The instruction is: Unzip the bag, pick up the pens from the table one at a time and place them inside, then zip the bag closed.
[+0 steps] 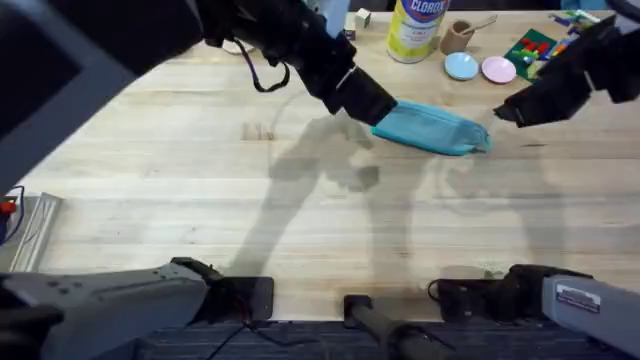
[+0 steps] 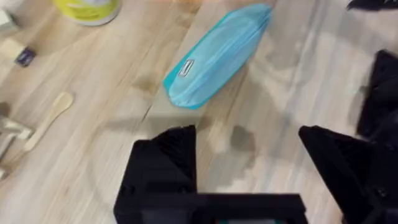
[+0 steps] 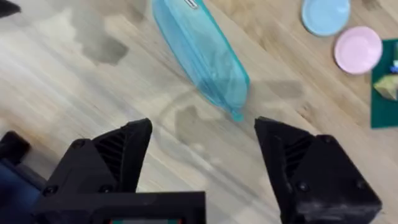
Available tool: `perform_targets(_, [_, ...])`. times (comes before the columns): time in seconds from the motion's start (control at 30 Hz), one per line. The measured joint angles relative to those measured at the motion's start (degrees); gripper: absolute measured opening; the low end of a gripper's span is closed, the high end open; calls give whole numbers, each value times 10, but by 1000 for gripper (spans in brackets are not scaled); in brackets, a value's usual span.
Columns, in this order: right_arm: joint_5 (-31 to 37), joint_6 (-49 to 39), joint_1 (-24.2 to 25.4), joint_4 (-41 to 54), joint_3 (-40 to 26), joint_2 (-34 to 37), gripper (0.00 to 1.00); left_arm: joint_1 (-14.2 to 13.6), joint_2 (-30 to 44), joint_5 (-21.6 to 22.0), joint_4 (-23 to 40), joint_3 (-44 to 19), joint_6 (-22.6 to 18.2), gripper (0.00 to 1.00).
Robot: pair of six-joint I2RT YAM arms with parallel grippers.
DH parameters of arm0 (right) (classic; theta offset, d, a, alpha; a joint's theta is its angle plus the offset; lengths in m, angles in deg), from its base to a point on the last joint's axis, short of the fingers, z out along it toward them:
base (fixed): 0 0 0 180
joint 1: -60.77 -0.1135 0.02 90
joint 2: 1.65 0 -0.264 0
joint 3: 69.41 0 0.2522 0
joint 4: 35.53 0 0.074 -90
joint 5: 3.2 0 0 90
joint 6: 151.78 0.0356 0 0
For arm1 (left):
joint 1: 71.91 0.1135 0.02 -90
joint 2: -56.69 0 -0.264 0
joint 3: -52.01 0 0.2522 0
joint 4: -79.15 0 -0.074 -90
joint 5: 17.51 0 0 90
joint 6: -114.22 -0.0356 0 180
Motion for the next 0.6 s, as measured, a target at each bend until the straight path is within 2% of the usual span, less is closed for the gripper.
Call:
perform_targets(0.17, [23, 18, 0, 1, 0, -28, 998, -35, -28, 90, 9, 0, 8, 995])
perform_targets(0.37, [32, 23, 0, 9, -1, -34, 998, -63, -30, 198, 11, 0, 65, 995])
perform_targets(0.5, [34, 24, 0, 10, -1, -34, 998, -74, -30, 231, 11, 0, 87, 995])
perform_targets(0.6, [34, 24, 0, 10, -1, -34, 998, -79, -30, 241, 11, 0, 94, 995])
